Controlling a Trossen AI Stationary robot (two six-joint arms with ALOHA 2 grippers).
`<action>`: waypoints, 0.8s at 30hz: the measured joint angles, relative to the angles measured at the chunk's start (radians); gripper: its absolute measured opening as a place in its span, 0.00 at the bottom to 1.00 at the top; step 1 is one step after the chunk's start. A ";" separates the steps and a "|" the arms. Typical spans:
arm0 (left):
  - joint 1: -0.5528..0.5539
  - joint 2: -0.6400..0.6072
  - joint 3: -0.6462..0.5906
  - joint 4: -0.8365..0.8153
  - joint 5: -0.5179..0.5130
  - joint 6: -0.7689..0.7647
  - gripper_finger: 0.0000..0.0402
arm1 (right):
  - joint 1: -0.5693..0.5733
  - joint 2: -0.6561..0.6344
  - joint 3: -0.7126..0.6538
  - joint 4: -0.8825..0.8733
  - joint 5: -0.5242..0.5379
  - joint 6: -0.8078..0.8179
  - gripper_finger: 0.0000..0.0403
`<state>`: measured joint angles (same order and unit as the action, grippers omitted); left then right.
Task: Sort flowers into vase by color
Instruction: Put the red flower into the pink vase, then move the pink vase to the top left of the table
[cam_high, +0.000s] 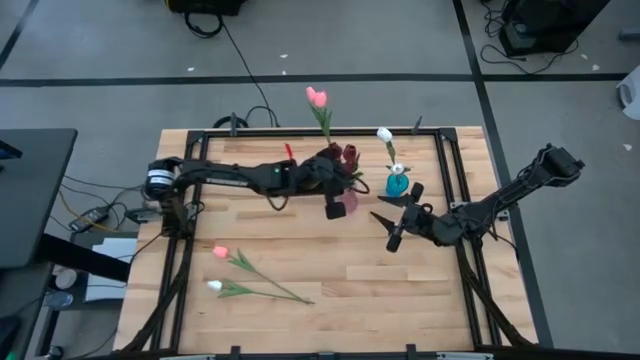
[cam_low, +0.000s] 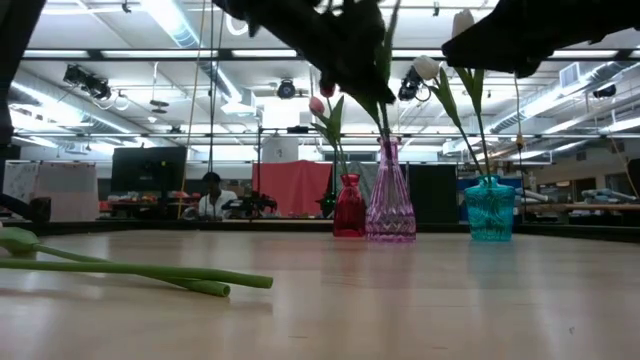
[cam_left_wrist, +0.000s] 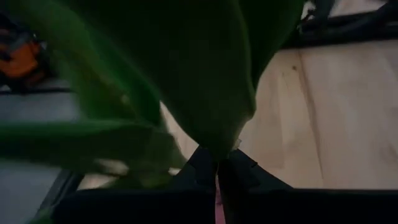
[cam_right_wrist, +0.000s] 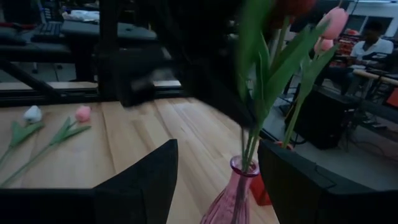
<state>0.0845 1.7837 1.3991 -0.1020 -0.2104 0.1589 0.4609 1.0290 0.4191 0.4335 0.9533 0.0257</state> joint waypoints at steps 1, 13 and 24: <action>0.003 0.019 0.009 0.001 0.002 0.001 0.01 | -0.002 0.000 0.000 0.000 -0.008 0.000 0.57; 0.014 0.116 0.057 -0.057 0.006 -0.036 0.09 | -0.006 0.000 0.000 -0.009 -0.035 0.023 0.57; -0.016 0.018 0.056 -0.119 0.006 0.033 0.45 | -0.004 0.000 0.000 -0.008 -0.034 0.035 0.55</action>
<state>0.0689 1.8018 1.4548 -0.2207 -0.2043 0.1918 0.4564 1.0294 0.4191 0.4259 0.9195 0.0609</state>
